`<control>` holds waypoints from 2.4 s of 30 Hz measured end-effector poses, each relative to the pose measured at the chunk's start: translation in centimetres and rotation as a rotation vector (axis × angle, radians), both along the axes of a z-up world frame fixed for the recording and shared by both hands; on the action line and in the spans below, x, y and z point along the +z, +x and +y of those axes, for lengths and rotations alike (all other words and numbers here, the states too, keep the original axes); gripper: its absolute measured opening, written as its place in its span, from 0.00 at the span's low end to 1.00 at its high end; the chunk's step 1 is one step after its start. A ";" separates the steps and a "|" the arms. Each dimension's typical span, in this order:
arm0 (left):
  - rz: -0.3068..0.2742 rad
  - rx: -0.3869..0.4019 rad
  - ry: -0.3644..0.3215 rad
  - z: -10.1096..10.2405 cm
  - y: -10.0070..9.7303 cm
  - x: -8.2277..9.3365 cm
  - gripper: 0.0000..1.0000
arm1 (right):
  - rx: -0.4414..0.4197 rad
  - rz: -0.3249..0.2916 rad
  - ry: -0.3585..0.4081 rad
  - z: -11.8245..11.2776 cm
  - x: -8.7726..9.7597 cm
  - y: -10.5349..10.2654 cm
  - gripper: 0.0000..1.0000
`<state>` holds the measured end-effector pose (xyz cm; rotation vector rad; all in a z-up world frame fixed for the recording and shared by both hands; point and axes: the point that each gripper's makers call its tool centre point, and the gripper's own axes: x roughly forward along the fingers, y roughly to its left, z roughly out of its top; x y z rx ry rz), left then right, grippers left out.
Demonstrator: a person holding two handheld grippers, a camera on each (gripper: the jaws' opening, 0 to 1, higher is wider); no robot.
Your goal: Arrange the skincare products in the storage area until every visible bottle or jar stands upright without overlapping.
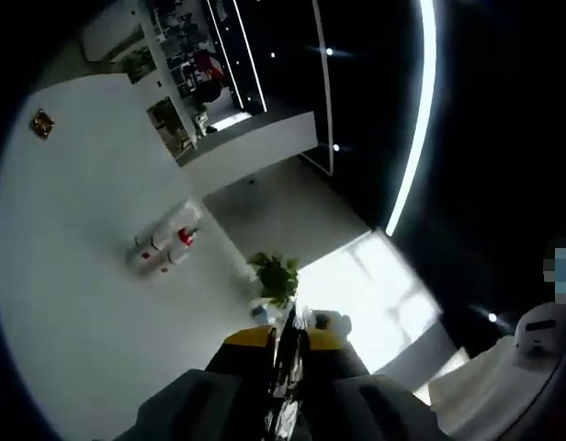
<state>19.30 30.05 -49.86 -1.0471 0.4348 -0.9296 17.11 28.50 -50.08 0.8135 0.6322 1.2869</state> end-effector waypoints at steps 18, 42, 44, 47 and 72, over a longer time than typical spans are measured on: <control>-0.007 -0.046 -0.082 -1.7 -1.4 1.4 0.03 | -0.064 0.033 0.119 -2.7 1.9 0.8 0.01; 0.030 -0.027 -0.152 0.2 -1.9 0.4 0.02 | -0.078 0.158 0.199 -1.3 1.6 -0.1 0.13; 0.041 -0.029 -0.149 0.2 -1.7 0.3 0.02 | -0.067 0.139 0.171 -0.9 1.1 -0.6 0.11; 0.051 -0.035 -0.166 0.1 -1.7 0.4 0.02 | -0.080 0.082 0.127 -0.9 0.4 -0.7 0.04; -0.020 -0.086 -0.073 -0.4 -3.2 -0.5 0.02 | -0.089 0.051 0.110 -0.8 -0.1 -2.0 0.04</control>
